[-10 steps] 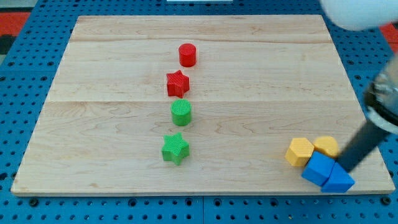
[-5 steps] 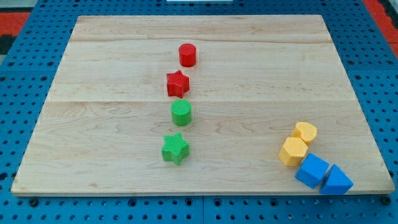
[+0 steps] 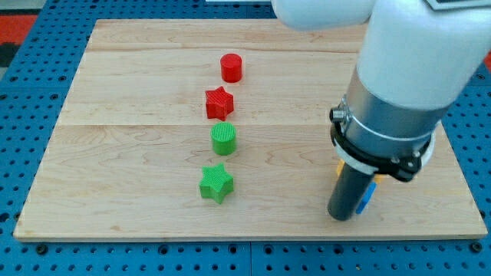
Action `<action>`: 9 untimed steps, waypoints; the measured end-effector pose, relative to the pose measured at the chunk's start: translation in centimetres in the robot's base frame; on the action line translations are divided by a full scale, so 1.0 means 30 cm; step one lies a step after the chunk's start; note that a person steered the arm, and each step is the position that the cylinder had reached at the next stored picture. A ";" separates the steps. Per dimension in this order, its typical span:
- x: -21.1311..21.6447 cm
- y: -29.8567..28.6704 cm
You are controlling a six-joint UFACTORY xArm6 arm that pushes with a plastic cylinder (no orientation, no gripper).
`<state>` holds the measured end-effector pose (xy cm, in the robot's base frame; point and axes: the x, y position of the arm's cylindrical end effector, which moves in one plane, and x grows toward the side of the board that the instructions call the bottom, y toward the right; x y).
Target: Put the yellow heart on the top of the red circle
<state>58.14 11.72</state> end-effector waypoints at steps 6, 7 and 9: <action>-0.319 -0.067; -0.317 0.009; -0.282 0.239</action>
<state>49.67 18.88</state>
